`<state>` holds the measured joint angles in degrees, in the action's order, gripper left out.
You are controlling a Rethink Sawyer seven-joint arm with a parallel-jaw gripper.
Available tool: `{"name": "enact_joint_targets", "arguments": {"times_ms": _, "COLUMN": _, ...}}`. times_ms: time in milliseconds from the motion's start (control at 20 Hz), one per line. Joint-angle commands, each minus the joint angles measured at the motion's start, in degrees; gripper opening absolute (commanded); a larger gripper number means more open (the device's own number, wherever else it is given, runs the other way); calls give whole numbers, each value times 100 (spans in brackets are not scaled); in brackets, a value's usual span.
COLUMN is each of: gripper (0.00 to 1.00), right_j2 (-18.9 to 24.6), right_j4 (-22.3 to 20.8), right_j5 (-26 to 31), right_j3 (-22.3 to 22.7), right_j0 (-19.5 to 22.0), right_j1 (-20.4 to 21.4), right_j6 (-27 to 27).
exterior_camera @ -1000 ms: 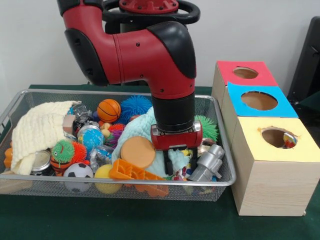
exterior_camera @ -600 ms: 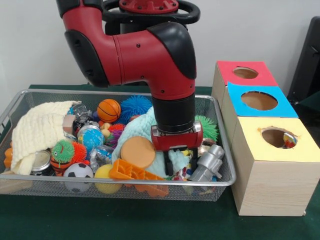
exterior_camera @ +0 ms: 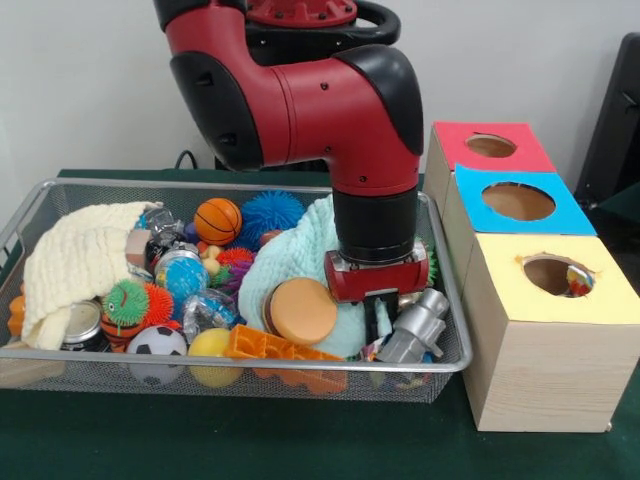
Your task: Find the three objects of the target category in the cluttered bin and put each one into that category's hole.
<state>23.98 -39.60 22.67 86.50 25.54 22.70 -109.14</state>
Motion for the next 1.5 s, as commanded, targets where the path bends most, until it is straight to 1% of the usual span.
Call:
{"name": "enact_joint_targets", "arguments": {"times_ms": 50, "gripper": 0, "right_j2": 8, "right_j4": -318, "right_j5": -158, "right_j3": 19, "right_j0": -207, "right_j1": -332, "right_j6": 177}}
{"name": "enact_joint_targets", "arguments": {"times_ms": 200, "gripper": 0, "right_j2": 9, "right_j4": -277, "right_j5": -221, "right_j3": 34, "right_j0": -190, "right_j1": -311, "right_j6": 76}}
{"name": "enact_joint_targets", "arguments": {"times_ms": 300, "gripper": 0, "right_j2": 1, "right_j4": -184, "right_j5": -251, "right_j3": 180, "right_j0": -168, "right_j1": -156, "right_j6": -55}}
{"name": "enact_joint_targets", "arguments": {"times_ms": 400, "gripper": 0, "right_j2": 110, "right_j4": 61, "right_j5": 23, "right_j3": 511, "right_j0": -101, "right_j1": 363, "right_j6": -63}}
{"name": "enact_joint_targets", "arguments": {"times_ms": 450, "gripper": 0, "right_j2": 232, "right_j4": 317, "right_j5": 293, "right_j3": 777, "right_j0": -37, "right_j1": 740, "right_j6": -78}}
{"name": "enact_joint_targets", "arguments": {"times_ms": 550, "gripper": 0, "right_j2": 440, "right_j4": 718, "right_j5": 673, "right_j3": 1091, "right_j0": 56, "right_j1": 1230, "right_j6": -78}}
{"name": "enact_joint_targets", "arguments": {"times_ms": 650, "gripper": 0, "right_j2": 605, "right_j4": 1063, "right_j5": 1039, "right_j3": 1275, "right_j0": 144, "right_j1": 1575, "right_j6": 31}}
{"name": "enact_joint_targets", "arguments": {"times_ms": 800, "gripper": 0, "right_j2": 672, "right_j4": 1474, "right_j5": 1490, "right_j3": 1465, "right_j0": 241, "right_j1": 1995, "right_j6": 175}}
{"name": "enact_joint_targets", "arguments": {"times_ms": 850, "gripper": 0, "right_j2": 693, "right_j4": 1612, "right_j5": 1700, "right_j3": 1499, "right_j0": 274, "right_j1": 2168, "right_j6": 276}}
{"name": "enact_joint_targets", "arguments": {"times_ms": 950, "gripper": 0, "right_j2": 752, "right_j4": 1796, "right_j5": 1903, "right_j3": 1584, "right_j0": 377, "right_j1": 2341, "right_j6": 422}}
{"name": "enact_joint_targets", "arguments": {"times_ms": 1050, "gripper": 0, "right_j2": 827, "right_j4": 1941, "right_j5": 1999, "right_j3": 1669, "right_j0": 507, "right_j1": 2433, "right_j6": 523}}
{"name": "enact_joint_targets", "arguments": {"times_ms": 1100, "gripper": 0, "right_j2": 841, "right_j4": 1974, "right_j5": 2064, "right_j3": 1640, "right_j0": 546, "right_j1": 2445, "right_j6": 578}}
{"name": "enact_joint_targets", "arguments": {"times_ms": 1150, "gripper": 0, "right_j2": 898, "right_j4": 2077, "right_j5": 2201, "right_j3": 1672, "right_j0": 637, "right_j1": 2540, "right_j6": 655}}
{"name": "enact_joint_targets", "arguments": {"times_ms": 1200, "gripper": 0, "right_j2": 924, "right_j4": 2124, "right_j5": 2309, "right_j3": 1628, "right_j0": 677, "right_j1": 2564, "right_j6": 705}}
{"name": "enact_joint_targets", "arguments": {"times_ms": 1350, "gripper": 0, "right_j2": 943, "right_j4": 2280, "right_j5": 2752, "right_j3": 1552, "right_j0": 855, "right_j1": 2847, "right_j6": 866}}
{"name": "enact_joint_targets", "arguments": {"times_ms": 1400, "gripper": 0, "right_j2": 929, "right_j4": 2275, "right_j5": 2874, "right_j3": 1476, "right_j0": 882, "right_j1": 2883, "right_j6": 908}}
{"name": "enact_joint_targets", "arguments": {"times_ms": 1500, "gripper": 0, "right_j2": 908, "right_j4": 2225, "right_j5": 3215, "right_j3": 1257, "right_j0": 1019, "right_j1": 3006, "right_j6": 1182}}
